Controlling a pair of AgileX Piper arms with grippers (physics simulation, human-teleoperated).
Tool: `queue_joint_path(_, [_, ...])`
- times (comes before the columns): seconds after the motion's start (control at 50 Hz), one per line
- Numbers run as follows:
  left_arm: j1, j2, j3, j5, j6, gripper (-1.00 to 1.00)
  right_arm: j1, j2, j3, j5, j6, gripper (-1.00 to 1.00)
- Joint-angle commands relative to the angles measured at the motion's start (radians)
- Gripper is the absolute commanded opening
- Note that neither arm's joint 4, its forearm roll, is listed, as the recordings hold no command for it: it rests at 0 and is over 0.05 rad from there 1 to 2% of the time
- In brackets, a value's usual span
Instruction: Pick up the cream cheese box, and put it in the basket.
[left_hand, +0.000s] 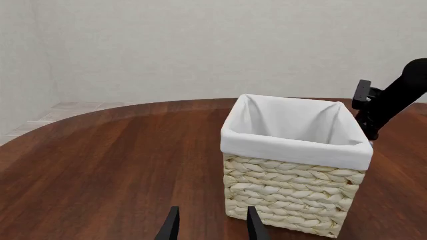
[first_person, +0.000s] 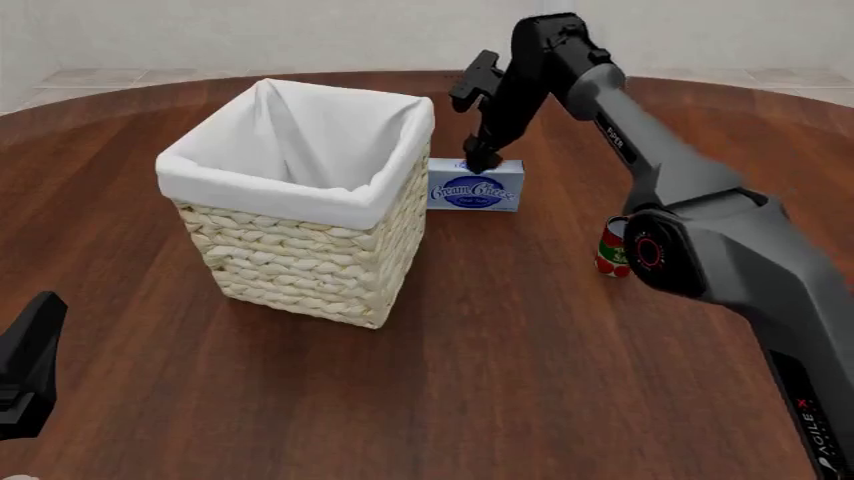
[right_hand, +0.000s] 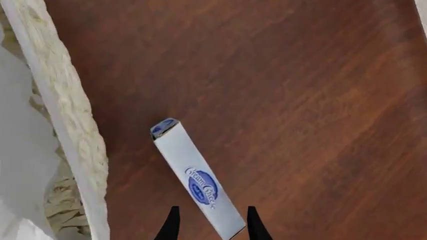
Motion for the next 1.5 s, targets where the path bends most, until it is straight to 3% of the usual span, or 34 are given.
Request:
queue_joint_path(0.02, [0.0, 0.0, 0.0, 0.0, 0.0, 1.0, -0.014, 0.033, -0.003, 0.0, -0.011, 1.0])
queue_joint_path(0.38, [0.0, 0.0, 0.0, 0.0, 0.0, 1.0, -0.033, 0.079, -0.01, 0.0, -0.063, 1.0])
queue_joint_path(1.5, [0.0, 0.0, 0.0, 0.0, 0.0, 1.0, -0.023, 0.158, -0.062, 0.0, -0.042, 1.0])
